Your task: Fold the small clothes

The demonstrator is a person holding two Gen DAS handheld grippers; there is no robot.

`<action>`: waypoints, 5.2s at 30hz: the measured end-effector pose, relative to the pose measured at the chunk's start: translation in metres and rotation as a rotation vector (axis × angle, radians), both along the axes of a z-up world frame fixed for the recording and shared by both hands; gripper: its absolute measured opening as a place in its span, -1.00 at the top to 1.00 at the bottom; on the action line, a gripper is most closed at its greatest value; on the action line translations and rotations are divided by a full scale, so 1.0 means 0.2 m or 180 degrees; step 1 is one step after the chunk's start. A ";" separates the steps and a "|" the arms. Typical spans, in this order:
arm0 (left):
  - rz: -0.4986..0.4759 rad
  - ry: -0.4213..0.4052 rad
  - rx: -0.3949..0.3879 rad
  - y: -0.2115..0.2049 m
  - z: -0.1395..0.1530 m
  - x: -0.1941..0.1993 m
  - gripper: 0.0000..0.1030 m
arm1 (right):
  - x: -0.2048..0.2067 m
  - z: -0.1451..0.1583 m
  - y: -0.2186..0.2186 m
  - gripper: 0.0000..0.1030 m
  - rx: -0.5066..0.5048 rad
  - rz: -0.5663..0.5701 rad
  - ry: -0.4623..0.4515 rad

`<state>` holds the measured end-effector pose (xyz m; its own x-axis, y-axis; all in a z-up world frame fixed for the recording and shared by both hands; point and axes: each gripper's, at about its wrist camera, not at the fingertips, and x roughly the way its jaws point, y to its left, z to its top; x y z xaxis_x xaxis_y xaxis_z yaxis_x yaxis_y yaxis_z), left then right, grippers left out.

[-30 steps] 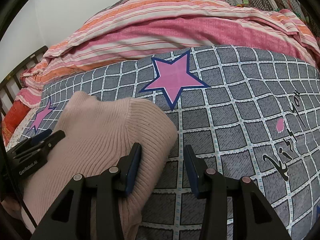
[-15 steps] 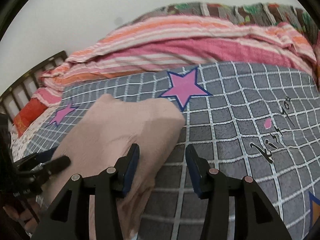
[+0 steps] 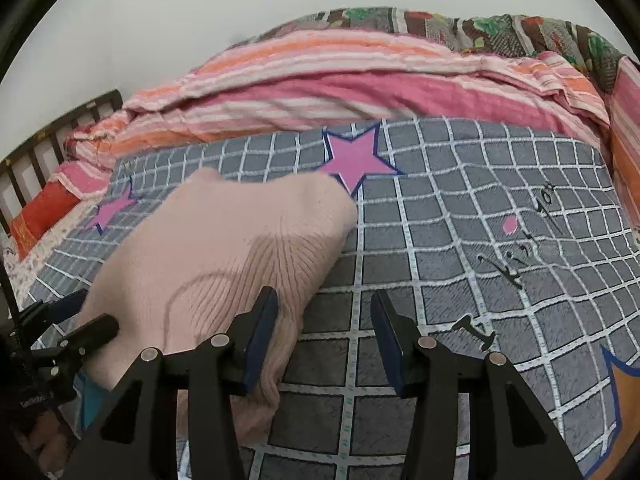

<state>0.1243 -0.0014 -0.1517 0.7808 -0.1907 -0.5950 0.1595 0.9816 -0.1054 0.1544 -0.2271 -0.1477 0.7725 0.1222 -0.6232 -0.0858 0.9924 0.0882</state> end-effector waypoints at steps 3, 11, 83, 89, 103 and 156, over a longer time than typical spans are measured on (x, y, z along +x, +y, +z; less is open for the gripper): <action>0.0070 0.0020 -0.0069 0.03 0.01 0.03 -0.41 | -0.02 0.05 0.00 0.09 0.0136 0.0059 -0.0101; 0.0196 0.0006 -0.0125 0.04 0.01 0.09 -0.44 | 0.02 -0.07 0.08 0.00 -0.0058 -0.0010 0.0060; 0.0347 -0.0035 0.0198 0.03 0.55 -0.72 -0.79 | -0.94 0.52 -0.09 -0.98 -0.0288 -0.0637 0.0048; 0.0377 -0.0069 0.0210 0.02 0.58 -0.76 -0.79 | -0.98 0.51 -0.09 -0.98 -0.0327 -0.0638 0.0069; 0.0406 -0.0149 0.0235 0.00 0.63 -0.81 -0.79 | -1.04 0.54 -0.11 -0.98 -0.0359 -0.0695 0.0023; 0.0425 -0.0147 0.0255 0.00 0.64 -0.81 -0.79 | -1.08 0.60 -0.08 -0.98 -0.0345 -0.0638 -0.0108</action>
